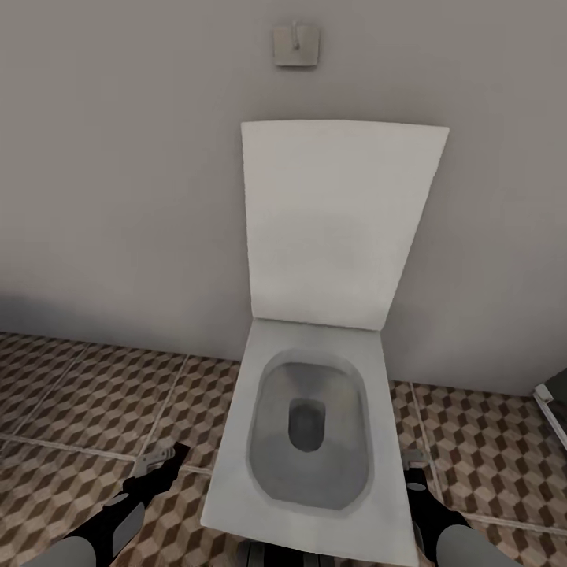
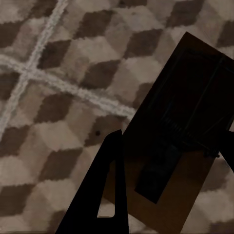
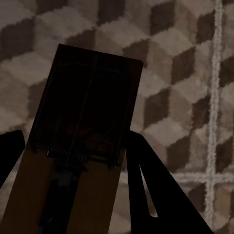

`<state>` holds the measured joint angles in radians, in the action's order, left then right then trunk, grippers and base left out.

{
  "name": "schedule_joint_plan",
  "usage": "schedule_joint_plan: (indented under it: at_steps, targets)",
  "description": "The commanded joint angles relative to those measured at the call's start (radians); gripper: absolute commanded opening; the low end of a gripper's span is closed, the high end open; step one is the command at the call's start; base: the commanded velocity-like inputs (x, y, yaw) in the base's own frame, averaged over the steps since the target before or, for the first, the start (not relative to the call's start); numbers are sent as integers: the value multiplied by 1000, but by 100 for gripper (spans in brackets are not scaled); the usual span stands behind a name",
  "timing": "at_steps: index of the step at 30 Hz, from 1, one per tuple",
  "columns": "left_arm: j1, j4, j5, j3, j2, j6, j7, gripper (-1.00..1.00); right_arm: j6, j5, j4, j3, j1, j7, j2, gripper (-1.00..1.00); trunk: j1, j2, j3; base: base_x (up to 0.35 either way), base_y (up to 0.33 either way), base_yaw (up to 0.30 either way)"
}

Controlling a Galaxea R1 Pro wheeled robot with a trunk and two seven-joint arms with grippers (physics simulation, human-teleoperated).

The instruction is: Take the four mousetraps from the cabinet in the bathroom and place them on the bathroom floor. Make sure all four end up on the same floor surface, and ensure that at least two of them are either under or directly next to the same bathroom sink.

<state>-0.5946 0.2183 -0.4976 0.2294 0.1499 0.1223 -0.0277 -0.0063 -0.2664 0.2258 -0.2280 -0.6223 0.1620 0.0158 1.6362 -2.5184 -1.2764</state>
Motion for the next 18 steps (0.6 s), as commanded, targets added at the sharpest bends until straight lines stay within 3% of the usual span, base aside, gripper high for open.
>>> schedule_joint_plan:
  at_steps: [1, 13, 18]
  targets:
    - [-1, 0, -7, 8, 0, 3, -3, -100, -1, -8, 0, -7, 0, 1, 0, -100, 0, 0, -2, 0, 0, 91]
    - [-1, 0, -7, 8, 0, 3, -3, -100, -4, -7, 0, -7, 0, 2, 0, -100, 0, 0, -4, 0, 0, 19]
    - [-1, 0, -7, 8, 0, 3, -3, -100, -3, -3, 0, -10, 0, 4, 0, -100, 0, 0, -4, 0, 0, -118]
